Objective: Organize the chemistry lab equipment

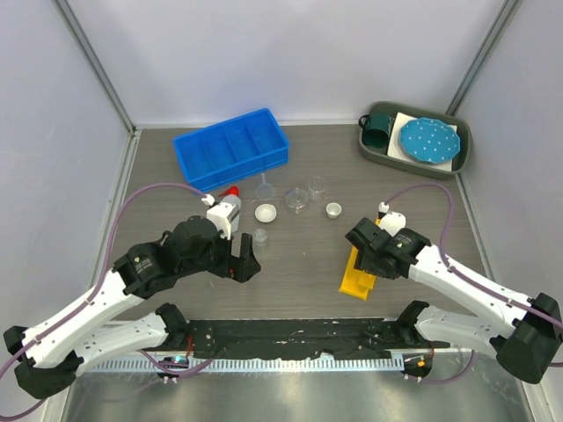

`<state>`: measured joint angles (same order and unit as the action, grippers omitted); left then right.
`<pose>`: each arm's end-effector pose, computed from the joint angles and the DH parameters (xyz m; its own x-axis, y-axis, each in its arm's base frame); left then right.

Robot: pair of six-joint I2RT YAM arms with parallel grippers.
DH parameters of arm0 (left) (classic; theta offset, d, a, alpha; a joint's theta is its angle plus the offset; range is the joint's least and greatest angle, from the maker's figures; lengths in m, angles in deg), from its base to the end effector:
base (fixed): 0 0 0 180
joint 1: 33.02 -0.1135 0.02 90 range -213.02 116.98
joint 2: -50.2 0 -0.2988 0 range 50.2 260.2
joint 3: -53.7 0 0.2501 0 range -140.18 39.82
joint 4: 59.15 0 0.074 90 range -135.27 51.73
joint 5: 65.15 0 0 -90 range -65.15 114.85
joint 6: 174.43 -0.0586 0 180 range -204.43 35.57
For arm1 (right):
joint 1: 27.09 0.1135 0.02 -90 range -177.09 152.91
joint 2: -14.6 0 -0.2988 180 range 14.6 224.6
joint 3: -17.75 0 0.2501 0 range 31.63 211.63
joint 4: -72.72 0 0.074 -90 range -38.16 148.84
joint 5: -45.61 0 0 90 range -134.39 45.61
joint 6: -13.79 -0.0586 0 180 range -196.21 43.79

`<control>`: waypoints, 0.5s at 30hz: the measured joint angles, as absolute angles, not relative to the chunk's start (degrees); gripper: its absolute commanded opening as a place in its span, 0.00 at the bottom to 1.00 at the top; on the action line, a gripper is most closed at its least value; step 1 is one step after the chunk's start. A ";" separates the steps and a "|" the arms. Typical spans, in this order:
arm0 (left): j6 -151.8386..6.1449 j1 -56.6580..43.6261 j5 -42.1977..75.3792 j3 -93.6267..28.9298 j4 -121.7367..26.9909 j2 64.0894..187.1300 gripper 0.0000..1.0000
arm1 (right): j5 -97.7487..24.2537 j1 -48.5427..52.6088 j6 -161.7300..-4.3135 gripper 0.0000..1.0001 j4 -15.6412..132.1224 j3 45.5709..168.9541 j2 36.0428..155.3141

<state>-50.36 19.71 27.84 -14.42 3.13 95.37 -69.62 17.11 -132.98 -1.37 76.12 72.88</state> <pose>0.0885 -0.1113 0.3389 -0.7494 0.0610 -0.6593 0.4231 0.8101 -0.4059 0.1235 0.0853 0.2460 -0.8347 0.2437 -0.4938 0.2770 0.9608 0.0060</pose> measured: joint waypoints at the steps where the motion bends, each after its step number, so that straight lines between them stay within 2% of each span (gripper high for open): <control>1: -50.36 19.71 27.84 -14.40 3.13 95.37 0.93 | -69.73 17.11 -133.05 0.53 -1.37 76.10 72.92; 15: -50.60 19.74 28.27 -14.40 3.20 95.96 0.93 | -72.20 17.11 -133.83 0.37 -0.63 76.64 76.00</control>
